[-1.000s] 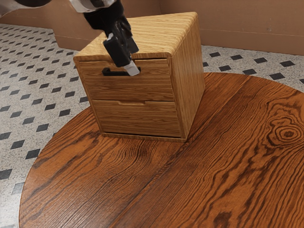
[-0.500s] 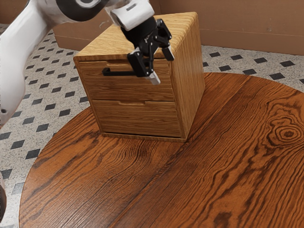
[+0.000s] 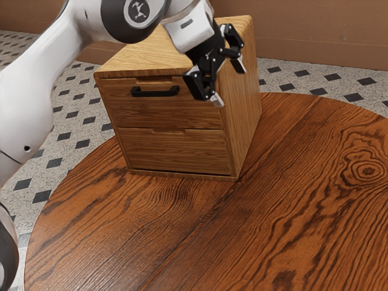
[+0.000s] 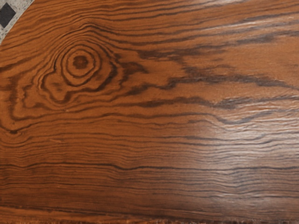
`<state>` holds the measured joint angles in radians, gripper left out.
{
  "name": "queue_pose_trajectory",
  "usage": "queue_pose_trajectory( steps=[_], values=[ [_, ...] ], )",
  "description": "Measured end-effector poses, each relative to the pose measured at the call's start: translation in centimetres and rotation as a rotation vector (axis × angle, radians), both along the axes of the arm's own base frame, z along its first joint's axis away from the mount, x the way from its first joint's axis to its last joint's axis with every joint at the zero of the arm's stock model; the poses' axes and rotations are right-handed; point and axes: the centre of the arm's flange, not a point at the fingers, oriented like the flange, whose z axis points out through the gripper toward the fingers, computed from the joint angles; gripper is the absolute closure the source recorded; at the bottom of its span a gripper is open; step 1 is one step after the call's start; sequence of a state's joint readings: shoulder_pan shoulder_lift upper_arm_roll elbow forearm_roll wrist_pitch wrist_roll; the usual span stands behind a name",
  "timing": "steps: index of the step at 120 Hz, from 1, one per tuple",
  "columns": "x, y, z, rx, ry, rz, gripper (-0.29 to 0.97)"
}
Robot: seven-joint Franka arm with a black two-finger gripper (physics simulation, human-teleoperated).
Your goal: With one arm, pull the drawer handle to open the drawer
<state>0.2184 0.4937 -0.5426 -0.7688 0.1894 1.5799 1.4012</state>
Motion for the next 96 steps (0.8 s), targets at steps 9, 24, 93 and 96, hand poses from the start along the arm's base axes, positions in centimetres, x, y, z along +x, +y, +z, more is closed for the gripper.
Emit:
queue_pose_trajectory(
  steps=[9,24,93,96],
  values=[
    [0.2,1.6,0.1,0.013,-0.011,0.009,0.0],
    [0.1,3.9,0.4,0.03,-0.021,0.02,0.0],
    [-4.1,18.5,-1.2,0.11,0.168,0.172,0.0],
    [-4.0,18.7,-1.3,0.105,0.168,0.168,0.0]
  ],
)
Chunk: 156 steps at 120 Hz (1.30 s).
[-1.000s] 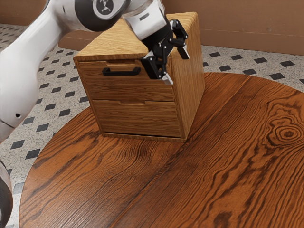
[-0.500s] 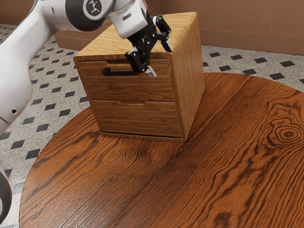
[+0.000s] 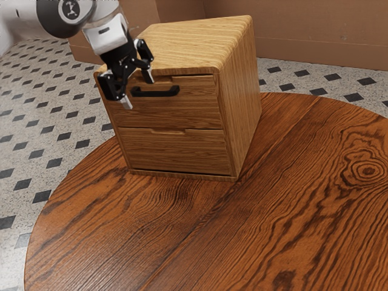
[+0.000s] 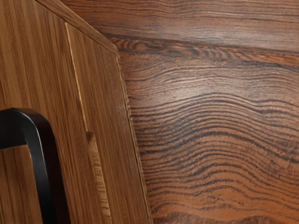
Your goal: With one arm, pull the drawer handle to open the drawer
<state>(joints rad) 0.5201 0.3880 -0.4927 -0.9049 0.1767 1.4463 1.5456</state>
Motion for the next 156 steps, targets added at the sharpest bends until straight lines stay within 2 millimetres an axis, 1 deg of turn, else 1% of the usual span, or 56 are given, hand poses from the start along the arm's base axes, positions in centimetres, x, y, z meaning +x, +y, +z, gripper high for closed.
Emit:
queue_pose_trajectory(
  steps=[15,30,46,56,81,94,116,126,156],
  values=[
    [0.4,0.3,-0.5,-0.011,-0.013,-0.021,0.0],
    [0.8,-0.2,-1.3,-0.011,-0.006,-0.047,0.0],
    [1.0,-0.8,-1.5,-0.012,-0.014,-0.068,0.0],
    [1.1,-1.1,-2.0,-0.014,-0.011,-0.076,0.0],
    [-0.1,-2.2,-1.0,-0.013,-0.059,-0.079,0.0],
    [0.2,-2.9,-1.7,-0.038,-0.092,-0.082,0.0],
    [0.4,-3.6,-0.9,-0.06,-0.18,-0.08,0.0],
    [0.2,-3.4,-0.7,-0.061,-0.199,-0.071,0.0],
    [0.2,-3.3,-1.1,-0.069,-0.216,-0.058,0.0]
  ],
)
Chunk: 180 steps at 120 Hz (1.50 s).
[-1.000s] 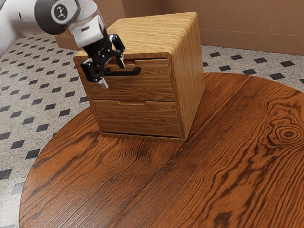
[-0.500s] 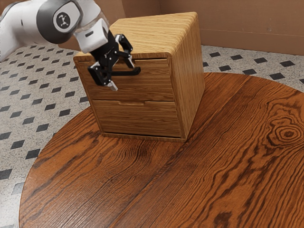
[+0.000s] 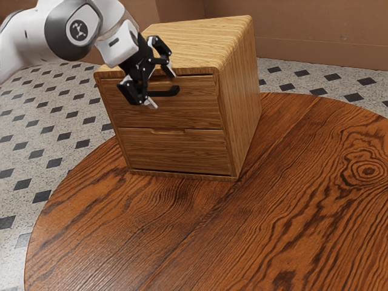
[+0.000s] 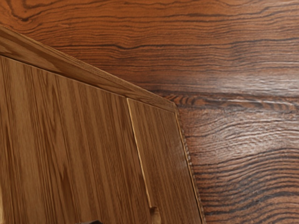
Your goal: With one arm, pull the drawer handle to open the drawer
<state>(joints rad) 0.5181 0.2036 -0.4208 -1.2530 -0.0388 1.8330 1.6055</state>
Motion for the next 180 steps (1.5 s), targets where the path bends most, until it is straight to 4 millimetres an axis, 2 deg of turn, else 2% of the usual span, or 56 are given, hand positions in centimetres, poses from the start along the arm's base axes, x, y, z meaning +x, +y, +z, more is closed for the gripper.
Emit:
queue_pose_trajectory(
  steps=[42,130,180],
  values=[
    [0.1,0.0,-1.4,-0.004,0.02,0.006,0.0],
    [0.0,-0.5,-2.3,-0.02,0.036,0.011,0.0],
    [0.1,-0.6,-2.7,-0.024,0.035,0.015,-0.07]
  ],
)
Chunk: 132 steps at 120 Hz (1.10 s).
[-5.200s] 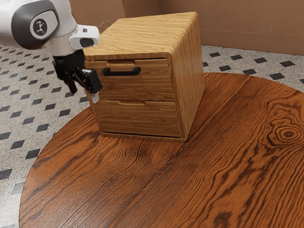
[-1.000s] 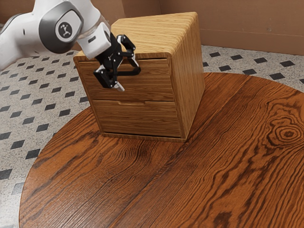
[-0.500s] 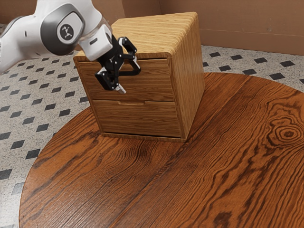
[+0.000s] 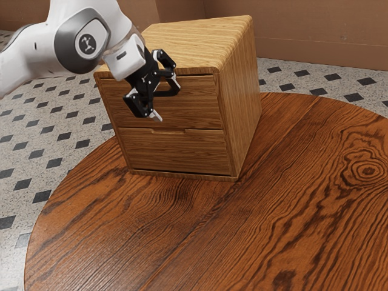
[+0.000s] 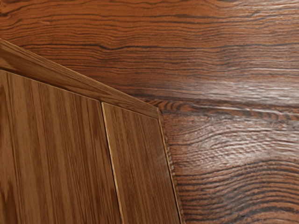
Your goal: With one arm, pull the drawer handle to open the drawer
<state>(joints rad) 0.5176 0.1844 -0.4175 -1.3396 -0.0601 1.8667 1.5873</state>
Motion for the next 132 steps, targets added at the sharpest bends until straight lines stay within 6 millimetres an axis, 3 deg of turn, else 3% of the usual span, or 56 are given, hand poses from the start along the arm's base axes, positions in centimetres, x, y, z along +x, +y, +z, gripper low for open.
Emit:
queue_pose_trajectory(
  steps=[27,42,82,118,132],
  values=[
    [0.2,0.1,-0.2,-0.007,-0.012,0.004,-0.12],
    [0.3,0.1,-0.1,-0.01,-0.023,0.007,-0.03],
    [0.2,1.6,-0.1,-0.01,-0.037,0.035,0.0],
    [0.3,1.7,-0.8,-0.016,-0.025,0.035,-0.17],
    [0.2,1.8,-0.8,-0.013,-0.023,0.035,-0.14]
  ],
)
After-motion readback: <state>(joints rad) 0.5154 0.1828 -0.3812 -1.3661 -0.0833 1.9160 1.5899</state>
